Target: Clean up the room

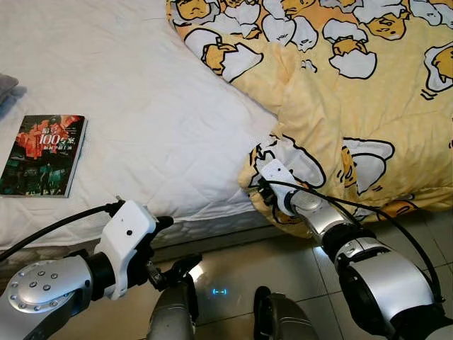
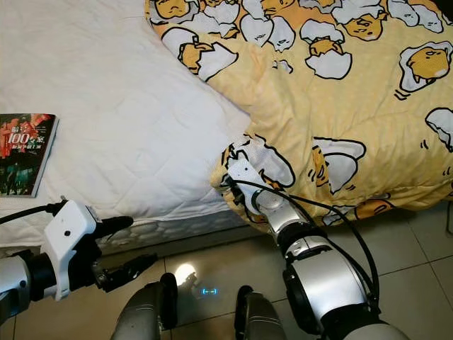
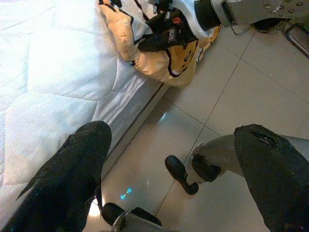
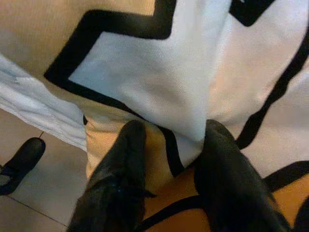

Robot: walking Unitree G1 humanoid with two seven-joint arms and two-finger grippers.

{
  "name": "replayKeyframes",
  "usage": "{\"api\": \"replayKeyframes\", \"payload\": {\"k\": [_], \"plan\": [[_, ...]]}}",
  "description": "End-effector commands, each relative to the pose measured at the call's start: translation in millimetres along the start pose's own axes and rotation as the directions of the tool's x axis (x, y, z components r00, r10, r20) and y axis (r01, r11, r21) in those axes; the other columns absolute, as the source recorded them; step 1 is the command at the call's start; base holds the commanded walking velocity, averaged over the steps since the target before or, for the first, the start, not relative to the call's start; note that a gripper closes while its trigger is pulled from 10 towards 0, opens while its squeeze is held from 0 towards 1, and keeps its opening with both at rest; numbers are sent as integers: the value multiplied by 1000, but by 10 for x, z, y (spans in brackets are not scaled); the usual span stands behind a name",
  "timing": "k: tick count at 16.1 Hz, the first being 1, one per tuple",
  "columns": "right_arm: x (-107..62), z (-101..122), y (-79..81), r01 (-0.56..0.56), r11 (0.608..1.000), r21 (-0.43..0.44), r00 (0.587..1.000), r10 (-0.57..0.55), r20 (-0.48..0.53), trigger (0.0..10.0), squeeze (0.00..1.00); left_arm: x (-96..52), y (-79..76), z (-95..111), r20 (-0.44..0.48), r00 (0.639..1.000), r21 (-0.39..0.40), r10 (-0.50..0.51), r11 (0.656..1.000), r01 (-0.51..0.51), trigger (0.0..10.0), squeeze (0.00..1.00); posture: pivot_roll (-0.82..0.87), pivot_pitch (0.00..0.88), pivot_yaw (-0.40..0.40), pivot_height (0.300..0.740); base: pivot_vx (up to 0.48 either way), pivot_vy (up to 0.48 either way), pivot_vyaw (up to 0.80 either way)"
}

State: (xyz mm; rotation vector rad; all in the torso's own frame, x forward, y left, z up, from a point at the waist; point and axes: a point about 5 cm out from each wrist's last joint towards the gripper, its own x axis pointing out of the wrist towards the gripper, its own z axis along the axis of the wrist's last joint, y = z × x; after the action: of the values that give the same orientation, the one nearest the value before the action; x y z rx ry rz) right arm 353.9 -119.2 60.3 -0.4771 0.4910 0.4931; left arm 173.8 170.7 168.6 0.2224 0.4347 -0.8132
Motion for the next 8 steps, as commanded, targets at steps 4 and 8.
{"api": "replayKeyframes", "payload": {"k": [4, 8], "plan": [[-24, -81, -28, -14, 1000, 24, 1000, 15, -12, 0, 0, -3, 15, -7, -4, 1000, 2, 8, 1000, -8, 10000, 0, 257, 292, -13, 740, 0, 0, 0], [-40, -21, -44, -76, 988, 138, 995, 65, 81, 0, 0, 49, 72, 8, 17, 999, 8, 28, 1000, -28, 10000, 0, 233, 253, -16, 740, 0, 0, 0]]}}
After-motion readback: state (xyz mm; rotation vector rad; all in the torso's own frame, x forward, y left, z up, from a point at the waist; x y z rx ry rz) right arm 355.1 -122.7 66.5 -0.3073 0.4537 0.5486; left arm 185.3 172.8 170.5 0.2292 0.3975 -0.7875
